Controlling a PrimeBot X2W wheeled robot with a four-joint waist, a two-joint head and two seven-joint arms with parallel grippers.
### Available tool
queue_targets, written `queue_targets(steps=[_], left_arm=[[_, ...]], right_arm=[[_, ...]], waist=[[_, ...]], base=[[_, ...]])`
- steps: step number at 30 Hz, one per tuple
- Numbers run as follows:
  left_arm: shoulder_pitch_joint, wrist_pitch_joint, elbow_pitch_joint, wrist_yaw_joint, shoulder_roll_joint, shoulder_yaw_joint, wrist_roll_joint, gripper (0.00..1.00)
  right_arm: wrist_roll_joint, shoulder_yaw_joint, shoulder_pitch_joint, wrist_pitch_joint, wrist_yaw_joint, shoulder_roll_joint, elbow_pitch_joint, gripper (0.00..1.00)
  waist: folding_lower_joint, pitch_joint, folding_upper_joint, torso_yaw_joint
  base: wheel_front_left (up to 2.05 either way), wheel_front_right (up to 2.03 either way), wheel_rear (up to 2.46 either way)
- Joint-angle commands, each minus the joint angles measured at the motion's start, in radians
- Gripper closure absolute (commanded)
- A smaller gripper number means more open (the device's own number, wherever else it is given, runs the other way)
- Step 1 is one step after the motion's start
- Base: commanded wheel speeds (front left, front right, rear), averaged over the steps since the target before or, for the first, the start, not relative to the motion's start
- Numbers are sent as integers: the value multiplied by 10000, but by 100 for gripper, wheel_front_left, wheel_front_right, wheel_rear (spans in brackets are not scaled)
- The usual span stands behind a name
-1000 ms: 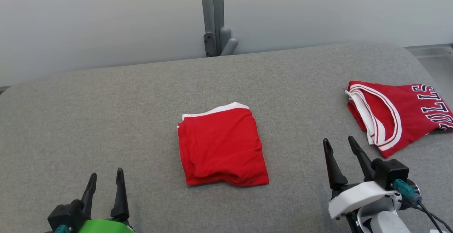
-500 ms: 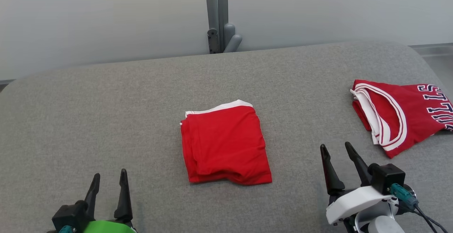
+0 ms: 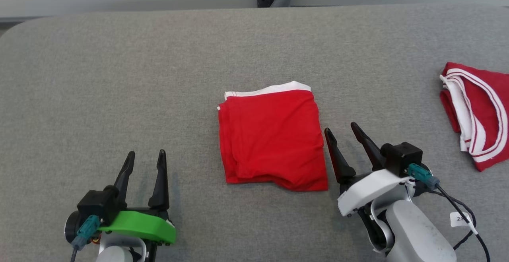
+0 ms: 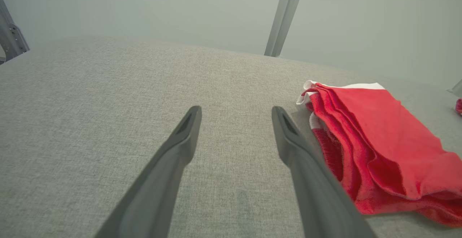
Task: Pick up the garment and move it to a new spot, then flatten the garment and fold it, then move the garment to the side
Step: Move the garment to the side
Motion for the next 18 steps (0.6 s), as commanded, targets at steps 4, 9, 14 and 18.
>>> queue_targets(steps=[4, 9, 14, 18], left_arm=[[-387, -1, 56, 63, 35, -200, -149, 0], [-518, -1, 46, 86, 33, -320, -127, 0], [-387, -1, -25, 68, 31, -228, -132, 0], [-149, 1, -3, 47, 36, -98, 59, 0]], right_arm=[[631, 360, -624, -20, -5, -109, 1095, 0], [1455, 964, -1116, -18, -4, -87, 2120, 0], [1691, 1128, -1211, 5, -4, -164, 2286, 100], [1545, 656, -1018, -1, -8, -163, 1917, 100]], waist=[[0, 1018, 68, 1067], [0, 1112, 68, 1242], [0, 932, 68, 1036], [0, 656, 68, 289]], base=[[0, 0, 0], [0, 0, 0], [0, 0, 0], [0, 0, 0]])
